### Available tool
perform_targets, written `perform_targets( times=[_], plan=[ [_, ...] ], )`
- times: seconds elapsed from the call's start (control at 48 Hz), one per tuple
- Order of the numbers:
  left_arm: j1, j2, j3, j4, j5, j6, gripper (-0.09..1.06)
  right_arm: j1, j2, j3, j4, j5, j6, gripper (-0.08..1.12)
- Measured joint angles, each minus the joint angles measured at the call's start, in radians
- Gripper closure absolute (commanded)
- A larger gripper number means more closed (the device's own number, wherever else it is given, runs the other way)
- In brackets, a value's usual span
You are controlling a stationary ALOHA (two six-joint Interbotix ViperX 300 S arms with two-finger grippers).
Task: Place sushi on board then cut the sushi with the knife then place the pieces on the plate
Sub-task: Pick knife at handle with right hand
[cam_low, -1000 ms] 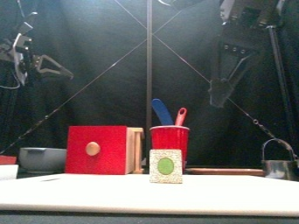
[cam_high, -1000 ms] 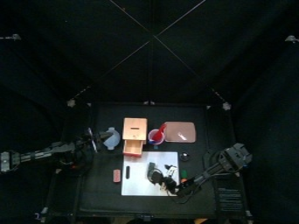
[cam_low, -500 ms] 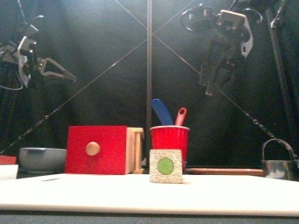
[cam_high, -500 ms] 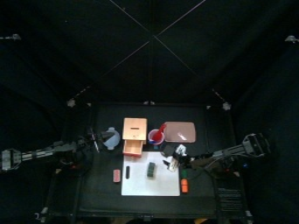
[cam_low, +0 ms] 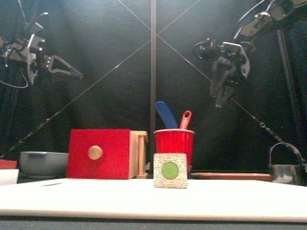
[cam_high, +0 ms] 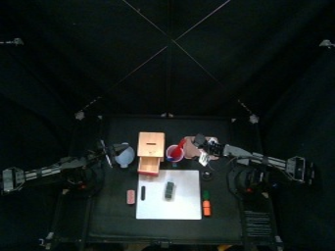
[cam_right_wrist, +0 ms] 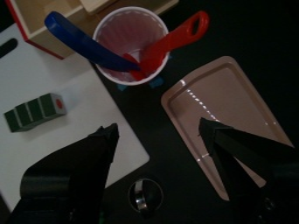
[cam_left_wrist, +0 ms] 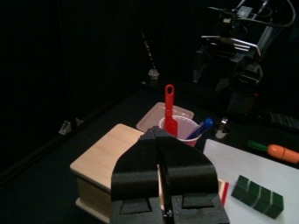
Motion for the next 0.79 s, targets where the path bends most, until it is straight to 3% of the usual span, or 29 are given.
perform_targets(
  times=[0.292,0.562,0.792],
  plan=[
    [0.020,0.003,0.000,0.009,0.000,0.000,0.81,-0.081,0.239,-0.206,0.046,0.107,-0.133,0.03],
    [0.035,0.005,0.018,0.009,0.000,0.000,0.81,-0.091,0.483,-0.466,0.032,0.370,-0.149,0.03],
    [0.054,0.005,0.044,0.009,0.002,0.000,0.81,-0.092,0.612,-0.621,0.021,0.509,-0.144,0.03]
  ],
)
